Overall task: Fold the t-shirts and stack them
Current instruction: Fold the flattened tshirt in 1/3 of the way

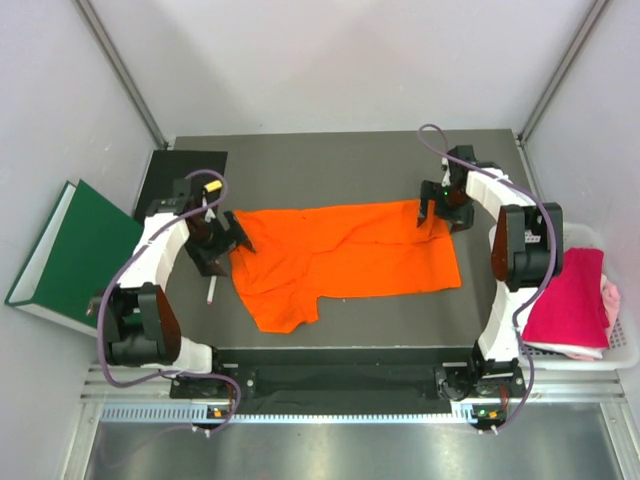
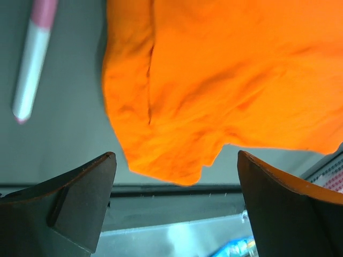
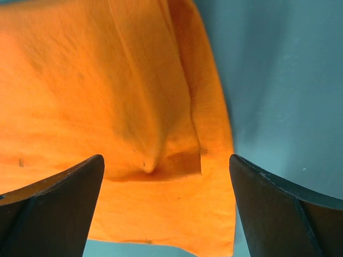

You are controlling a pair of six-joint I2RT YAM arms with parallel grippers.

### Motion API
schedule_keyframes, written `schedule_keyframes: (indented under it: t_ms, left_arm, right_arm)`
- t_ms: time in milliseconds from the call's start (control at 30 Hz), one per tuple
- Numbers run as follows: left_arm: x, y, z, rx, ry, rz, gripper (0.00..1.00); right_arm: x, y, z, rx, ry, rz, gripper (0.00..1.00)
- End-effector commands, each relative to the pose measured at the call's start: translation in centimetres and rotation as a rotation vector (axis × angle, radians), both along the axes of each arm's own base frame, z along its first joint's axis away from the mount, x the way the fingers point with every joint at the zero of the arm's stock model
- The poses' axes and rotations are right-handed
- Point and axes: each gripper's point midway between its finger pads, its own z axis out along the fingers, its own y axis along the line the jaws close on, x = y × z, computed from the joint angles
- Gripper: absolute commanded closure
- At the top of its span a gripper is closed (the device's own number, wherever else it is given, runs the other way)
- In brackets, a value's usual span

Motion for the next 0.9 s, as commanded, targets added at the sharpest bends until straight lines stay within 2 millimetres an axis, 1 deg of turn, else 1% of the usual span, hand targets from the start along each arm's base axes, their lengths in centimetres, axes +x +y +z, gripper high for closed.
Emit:
schedule_keyframes:
  t_ms: [0, 33, 67, 100, 167, 200, 267, 300, 333, 367, 433, 467, 533, 567, 600, 633, 667, 700, 733, 767, 833, 867]
  left_arm:
    - [5.1, 1.3, 2.7, 0.061, -0.182, 0.012, 0.01]
    - [5.8, 1.4, 2.4, 0.069, -0.187, 0.005, 0.01]
    - [6.3, 1.5, 2.0, 0.076, -0.185, -0.008, 0.01]
    - [7.6, 1.7, 1.2, 0.08, -0.186, -0.01, 0.01]
    - [8.7, 1.8, 0.4, 0.085, -0.176, -0.018, 0.01]
    - [9.8, 1.8, -0.3, 0.082, -0.168, -0.019, 0.01]
    - [10.7, 1.9, -1.0, 0.081, -0.162, -0.023, 0.01]
    - [11.6, 1.9, -1.5, 0.081, -0.163, -0.022, 0.01]
    - [12.0, 1.9, -1.8, 0.082, -0.158, -0.023, 0.01]
    - [12.3, 2.1, -2.2, 0.086, -0.155, -0.018, 0.01]
    - [13.3, 2.2, -3.2, 0.087, -0.141, -0.023, 0.03]
    - [13.8, 2.2, -3.8, 0.089, -0.131, -0.026, 0.03]
    - [14.4, 2.4, -4.3, 0.094, -0.131, -0.029, 0.07]
    - [15.0, 2.5, -4.2, 0.094, -0.14, -0.027, 0.09]
    - [15.3, 2.4, -4.6, 0.093, -0.134, -0.029, 0.11]
    - [15.6, 2.4, -4.7, 0.092, -0.138, -0.029, 0.17]
    - [16.3, 2.4, -4.6, 0.091, -0.15, -0.028, 0.24]
    - [16.6, 2.4, -4.7, 0.087, -0.154, -0.029, 0.34]
    - [17.0, 2.4, -4.7, 0.086, -0.156, -0.025, 0.62]
    - [17.5, 2.4, -4.6, 0.084, -0.16, -0.024, 0.73]
    - [18.1, 2.2, -4.9, 0.074, -0.16, -0.027, 0.99]
    - [18.7, 2.3, -5.1, 0.074, -0.161, -0.024, 1.0]
  right_arm:
    - [4.2, -1.1, 4.3, -0.035, -0.199, -0.05, 0.0]
    - [4.3, -1.2, 4.0, -0.035, -0.202, -0.055, 0.01]
    - [5.0, -1.1, 4.0, -0.028, -0.225, -0.063, 0.0]
    - [5.3, -1.0, 3.9, -0.02, -0.234, -0.064, 0.0]
    - [5.8, -0.7, 3.3, -0.004, -0.235, -0.072, 0.0]
    - [6.2, -0.5, 3.3, 0.008, -0.246, -0.068, 0.02]
    - [6.8, -0.1, 2.9, 0.026, -0.255, -0.076, 0.06]
    - [7.3, 0.1, 3.0, 0.035, -0.279, -0.073, 0.16]
    - [7.5, 0.2, 2.5, 0.044, -0.278, -0.074, 0.23]
    - [7.7, 0.6, 2.5, 0.064, -0.283, -0.072, 0.28]
    - [8.3, 0.8, 1.9, 0.073, -0.281, -0.072, 0.33]
    - [8.4, 1.0, 1.6, 0.079, -0.274, -0.071, 0.39]
    - [8.8, 1.2, 1.2, 0.09, -0.276, -0.069, 0.49]
    - [8.9, 1.3, 1.3, 0.101, -0.279, -0.063, 0.61]
    - [9.1, 1.4, 1.3, 0.105, -0.283, -0.061, 0.68]
    - [9.2, 1.5, 1.1, 0.106, -0.285, -0.056, 0.75]
    - [9.3, 1.5, 1.2, 0.106, -0.289, -0.054, 0.88]
    - [9.4, 1.5, 1.2, 0.104, -0.291, -0.052, 0.93]
    - [9.5, 1.4, 1.3, 0.103, -0.294, -0.054, 0.95]
    - [9.6, 1.3, 1.5, 0.097, -0.299, -0.057, 0.98]
    - [9.7, 1.2, 1.8, 0.09, -0.311, -0.057, 0.99]
    - [9.9, 1.1, 2.0, 0.083, -0.318, -0.059, 0.99]
